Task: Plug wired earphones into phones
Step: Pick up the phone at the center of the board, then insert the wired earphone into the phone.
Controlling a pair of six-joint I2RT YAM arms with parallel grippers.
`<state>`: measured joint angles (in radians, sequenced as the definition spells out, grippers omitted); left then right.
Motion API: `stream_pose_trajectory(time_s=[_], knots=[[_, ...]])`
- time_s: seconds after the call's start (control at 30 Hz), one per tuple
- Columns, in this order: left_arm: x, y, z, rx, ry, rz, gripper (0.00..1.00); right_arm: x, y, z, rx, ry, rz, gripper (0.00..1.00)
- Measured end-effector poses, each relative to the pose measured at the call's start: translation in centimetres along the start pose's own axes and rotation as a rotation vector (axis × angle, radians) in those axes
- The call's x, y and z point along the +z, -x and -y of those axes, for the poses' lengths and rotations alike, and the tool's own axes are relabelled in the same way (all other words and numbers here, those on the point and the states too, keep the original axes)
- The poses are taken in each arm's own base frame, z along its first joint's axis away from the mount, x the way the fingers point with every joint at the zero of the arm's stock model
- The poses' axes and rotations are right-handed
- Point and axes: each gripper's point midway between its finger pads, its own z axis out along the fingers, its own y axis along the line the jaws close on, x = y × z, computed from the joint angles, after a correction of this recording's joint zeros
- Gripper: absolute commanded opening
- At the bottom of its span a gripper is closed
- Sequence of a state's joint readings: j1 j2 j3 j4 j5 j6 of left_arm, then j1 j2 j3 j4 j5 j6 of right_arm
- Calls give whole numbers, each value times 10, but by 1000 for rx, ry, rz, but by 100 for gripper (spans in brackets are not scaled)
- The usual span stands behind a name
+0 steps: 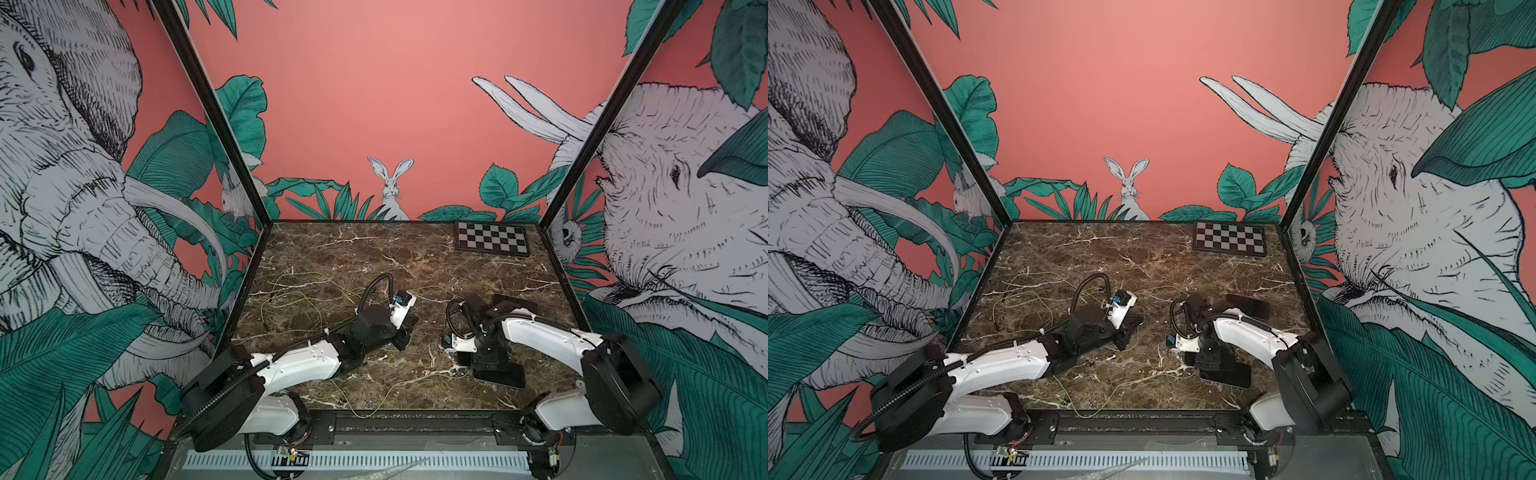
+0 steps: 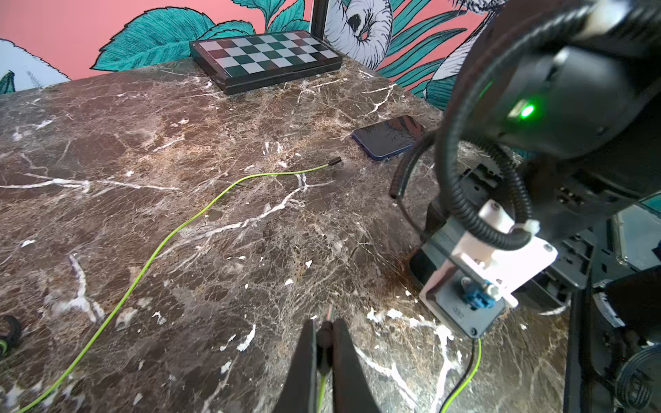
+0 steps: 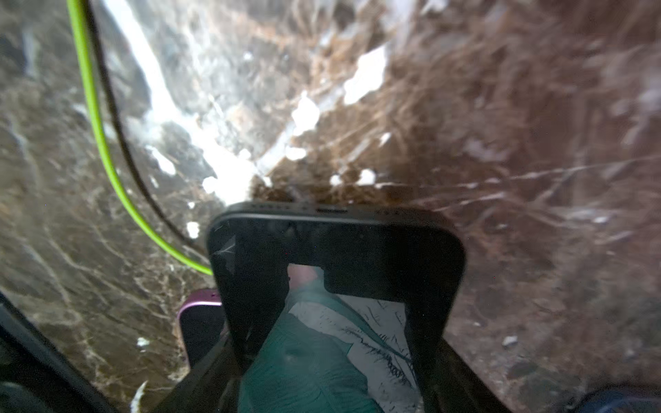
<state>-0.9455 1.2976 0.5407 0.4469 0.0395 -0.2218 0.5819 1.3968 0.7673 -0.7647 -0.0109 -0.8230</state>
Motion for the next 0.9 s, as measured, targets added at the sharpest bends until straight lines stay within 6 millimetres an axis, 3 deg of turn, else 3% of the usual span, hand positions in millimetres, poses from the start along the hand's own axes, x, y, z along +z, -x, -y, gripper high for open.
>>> stream_pose_trajectory(time_s=[0.23, 0.57, 0.9], knots=[[9, -1, 5, -42, -30, -20, 0, -18, 9, 12, 32, -134, 112, 65], [43, -6, 36, -163, -201, -110, 0, -47, 29, 25, 68, -283, 307, 65], [51, -12, 49, -255, -278, -157, 0, -61, 44, 39, 78, -349, 392, 64]])
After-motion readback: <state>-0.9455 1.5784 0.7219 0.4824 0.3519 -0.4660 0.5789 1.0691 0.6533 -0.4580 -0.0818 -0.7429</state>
